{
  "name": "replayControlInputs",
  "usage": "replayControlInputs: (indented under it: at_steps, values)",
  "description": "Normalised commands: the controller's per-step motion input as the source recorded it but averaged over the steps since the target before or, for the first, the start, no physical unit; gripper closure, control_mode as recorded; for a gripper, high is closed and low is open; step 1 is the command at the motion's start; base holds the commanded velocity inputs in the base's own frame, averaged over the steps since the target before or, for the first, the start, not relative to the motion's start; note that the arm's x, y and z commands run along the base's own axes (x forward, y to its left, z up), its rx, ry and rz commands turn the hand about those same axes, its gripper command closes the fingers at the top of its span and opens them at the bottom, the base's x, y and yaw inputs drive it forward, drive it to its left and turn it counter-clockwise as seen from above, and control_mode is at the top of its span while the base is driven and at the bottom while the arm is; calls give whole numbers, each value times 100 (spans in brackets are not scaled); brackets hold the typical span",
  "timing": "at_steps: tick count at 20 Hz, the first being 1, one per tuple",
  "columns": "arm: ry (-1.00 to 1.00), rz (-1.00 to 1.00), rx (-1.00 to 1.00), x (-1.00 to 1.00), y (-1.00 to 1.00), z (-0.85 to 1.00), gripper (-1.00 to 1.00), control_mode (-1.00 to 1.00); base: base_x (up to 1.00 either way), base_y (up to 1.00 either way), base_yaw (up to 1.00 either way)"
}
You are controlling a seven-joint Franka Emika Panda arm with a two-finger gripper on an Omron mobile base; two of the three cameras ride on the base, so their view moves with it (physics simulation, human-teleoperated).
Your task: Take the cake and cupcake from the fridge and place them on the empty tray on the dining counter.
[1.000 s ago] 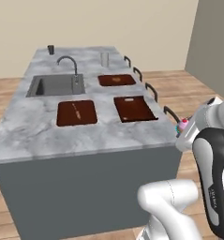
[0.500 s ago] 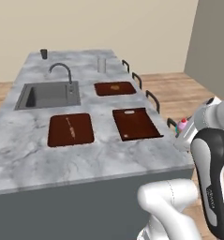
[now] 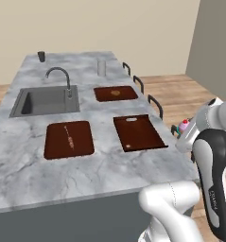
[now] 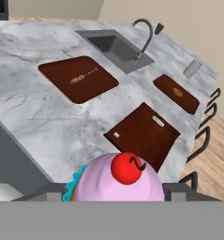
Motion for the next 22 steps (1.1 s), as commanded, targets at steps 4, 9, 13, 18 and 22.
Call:
replayControlInputs:
  at_steps: [4, 9, 13, 18, 22]
  values:
    - [0, 0, 0, 0, 0, 0, 100, 100, 92, -8, 0]
    - [0, 0, 0, 12, 0, -3, 100, -100, 50, 0, 0]
    - [1, 0, 2, 70, -2, -8, 100, -100, 0, 0, 0]
    - [2, 2, 7, 64, -6, -1, 100, -100, 0, 0, 0]
    - [6, 2, 9, 52, 0, -4, 100, -100, 0, 0, 0]
